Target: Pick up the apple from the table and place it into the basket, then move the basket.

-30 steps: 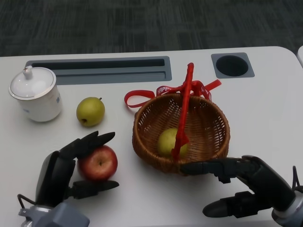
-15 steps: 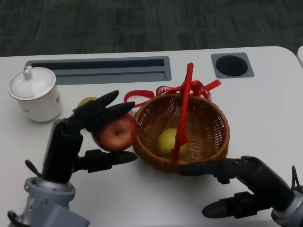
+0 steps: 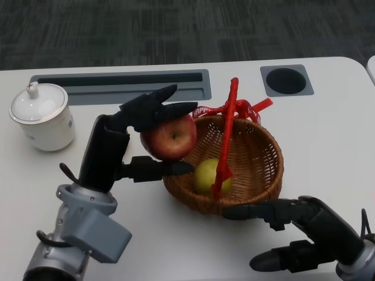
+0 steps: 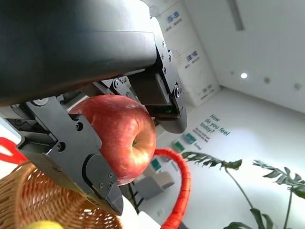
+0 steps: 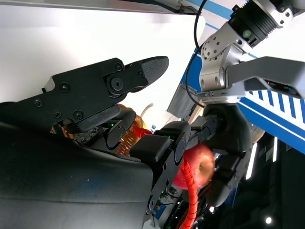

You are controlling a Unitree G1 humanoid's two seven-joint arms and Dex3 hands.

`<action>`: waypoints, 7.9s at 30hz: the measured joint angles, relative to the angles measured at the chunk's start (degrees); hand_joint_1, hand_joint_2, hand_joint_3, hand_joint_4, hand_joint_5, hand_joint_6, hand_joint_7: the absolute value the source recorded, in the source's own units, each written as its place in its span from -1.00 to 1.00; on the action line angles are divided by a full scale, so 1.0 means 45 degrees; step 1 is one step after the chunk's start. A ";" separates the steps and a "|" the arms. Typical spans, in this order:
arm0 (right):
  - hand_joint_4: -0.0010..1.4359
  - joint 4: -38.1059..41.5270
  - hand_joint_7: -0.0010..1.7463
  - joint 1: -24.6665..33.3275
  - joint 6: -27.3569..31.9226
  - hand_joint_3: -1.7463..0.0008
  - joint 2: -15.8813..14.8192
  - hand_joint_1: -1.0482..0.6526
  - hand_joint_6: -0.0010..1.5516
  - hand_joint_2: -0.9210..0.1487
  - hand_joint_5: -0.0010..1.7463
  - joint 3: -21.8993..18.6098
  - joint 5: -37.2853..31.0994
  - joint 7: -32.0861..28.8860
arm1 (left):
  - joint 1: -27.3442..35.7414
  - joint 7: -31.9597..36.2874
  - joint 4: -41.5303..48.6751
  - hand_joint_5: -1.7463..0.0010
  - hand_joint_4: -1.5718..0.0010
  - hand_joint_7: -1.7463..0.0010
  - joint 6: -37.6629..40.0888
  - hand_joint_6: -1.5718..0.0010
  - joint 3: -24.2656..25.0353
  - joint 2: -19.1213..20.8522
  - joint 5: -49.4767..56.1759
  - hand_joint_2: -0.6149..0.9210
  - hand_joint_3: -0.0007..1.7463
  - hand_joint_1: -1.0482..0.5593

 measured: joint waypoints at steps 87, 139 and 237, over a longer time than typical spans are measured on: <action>0.01 0.3678 -0.99 -0.7534 -0.2753 0.98 -0.3664 -0.57 -0.24 -0.97 -0.98 0.0992 -0.9791 -0.4529 | 0.3686 -0.4760 -0.1858 0.96 0.25 0.97 -0.0271 0.23 0.0802 0.1845 -0.2659 0.80 -1.00 -0.30; 0.42 0.6881 -0.96 -1.1148 0.1862 0.97 -0.2312 -0.04 0.18 -0.99 -0.94 0.9473 -1.5690 -1.3166 | 0.4386 -0.3407 -0.1795 0.97 0.00 0.99 -0.1662 0.07 0.1623 0.0123 -0.2442 0.86 -1.00 -0.20; -0.36 0.7634 -0.98 -1.0771 1.0464 0.97 -0.2551 -0.65 -0.40 -0.75 -0.96 0.0905 -0.8424 -0.7142 | 0.9183 -0.3386 -0.5189 0.99 -0.24 1.00 -0.3562 -0.13 0.0900 0.0622 -0.3245 0.83 -0.99 -0.17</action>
